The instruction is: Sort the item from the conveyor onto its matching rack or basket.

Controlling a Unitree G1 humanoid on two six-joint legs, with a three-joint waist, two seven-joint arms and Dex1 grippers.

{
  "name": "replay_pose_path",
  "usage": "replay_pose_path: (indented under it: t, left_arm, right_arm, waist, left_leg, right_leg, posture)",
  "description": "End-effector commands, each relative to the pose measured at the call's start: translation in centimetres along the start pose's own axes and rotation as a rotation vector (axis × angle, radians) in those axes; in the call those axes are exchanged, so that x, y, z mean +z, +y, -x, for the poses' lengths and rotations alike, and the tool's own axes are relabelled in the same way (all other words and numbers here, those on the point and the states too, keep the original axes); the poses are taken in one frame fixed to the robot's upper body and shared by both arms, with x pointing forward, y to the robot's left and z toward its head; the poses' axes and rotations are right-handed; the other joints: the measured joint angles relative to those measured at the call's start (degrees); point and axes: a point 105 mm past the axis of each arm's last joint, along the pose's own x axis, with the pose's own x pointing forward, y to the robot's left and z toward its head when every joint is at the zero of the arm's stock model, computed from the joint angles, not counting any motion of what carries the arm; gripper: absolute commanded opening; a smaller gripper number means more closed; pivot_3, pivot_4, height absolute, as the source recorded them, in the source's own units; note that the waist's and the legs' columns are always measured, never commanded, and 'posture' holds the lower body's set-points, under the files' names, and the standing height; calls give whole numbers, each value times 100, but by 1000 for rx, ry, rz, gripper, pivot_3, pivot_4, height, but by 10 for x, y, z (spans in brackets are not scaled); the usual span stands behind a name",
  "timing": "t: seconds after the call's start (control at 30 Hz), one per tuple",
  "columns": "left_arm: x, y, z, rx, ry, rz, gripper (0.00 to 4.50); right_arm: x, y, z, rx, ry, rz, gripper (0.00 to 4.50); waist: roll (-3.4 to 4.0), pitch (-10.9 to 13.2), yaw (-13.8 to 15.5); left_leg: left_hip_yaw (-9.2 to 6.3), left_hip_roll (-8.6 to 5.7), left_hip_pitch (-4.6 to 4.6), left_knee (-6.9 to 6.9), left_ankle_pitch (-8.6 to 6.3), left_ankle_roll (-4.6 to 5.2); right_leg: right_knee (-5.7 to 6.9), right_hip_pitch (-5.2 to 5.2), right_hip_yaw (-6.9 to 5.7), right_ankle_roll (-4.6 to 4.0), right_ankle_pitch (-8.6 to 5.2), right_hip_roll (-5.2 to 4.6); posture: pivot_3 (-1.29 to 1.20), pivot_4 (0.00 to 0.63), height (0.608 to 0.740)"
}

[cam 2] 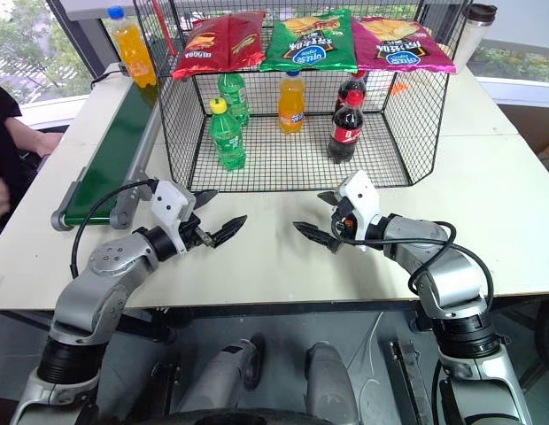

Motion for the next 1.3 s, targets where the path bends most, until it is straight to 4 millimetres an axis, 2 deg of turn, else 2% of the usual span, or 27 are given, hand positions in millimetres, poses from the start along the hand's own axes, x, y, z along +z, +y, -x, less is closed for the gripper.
replay_pose_path:
  t: [0.03, 0.17, 0.33, 0.5, 0.7, 0.87, 1.3]
  left_arm:
    - [20, 3, 14, 4, -35, -53, 4500]
    - [29, 27, 40, 120, -34, -34, 4500]
    - [25, 67, 77, 305, -16, 45, 4500]
    - [12, 96, 110, 462, 14, 111, 4500]
    - [-4, 125, 135, 642, 43, 89, 4500]
    - [-6, 139, 141, 716, 14, 82, 4500]
    - [-7, 147, 131, 736, -41, 118, 4500]
  right_arm:
    - [22, 6, 3, 40, -59, 58, 4491]
    - [33, 13, 1, 87, -85, 73, 4491]
    - [48, 24, -2, 150, -133, 79, 4491]
    - [62, 36, -7, 210, -179, 90, 4491]
    - [68, 45, -11, 255, -197, 99, 4491]
    - [64, 47, -14, 256, -189, 86, 4491]
    - [60, 46, -13, 234, -174, 81, 4491]
  waist:
    - [1, 0, 6]
    - [0, 0, -1]
    - [1, 0, 2]
    - [0, 0, 13]
    - [0, 0, 13]
    - [0, 0, 17]
    - [0, 0, 10]
  left_leg:
    - [0, 0, 1, -1, 0, 0]
    - [0, 1, 0, -1, 0, 0]
    - [1, 9, 0, -7, -2, 1]
    - [4, 9, 0, -6, -2, 0]
    - [4, 11, -5, -8, -4, 2]
    - [8, 12, -7, -12, -7, 7]
    - [8, 13, -7, -14, -9, 10]
  right_leg:
    - [0, 0, 0, 0, 0, 0]
    - [0, -1, 0, 2, -2, 0]
    - [0, -7, -1, 3, -4, 1]
    - [-9, -4, 0, 2, -3, -1]
    - [-26, -2, -1, -1, -2, -1]
    - [-43, 0, -2, -19, 11, -3]
    - [-46, -1, -5, -17, 14, 0]
  posture:
    - [0, 150, 738]
    - [0, 150, 738]
    - [0, 150, 738]
    - [0, 150, 738]
    - [0, 150, 738]
    - [0, 150, 738]
    - [0, 150, 738]
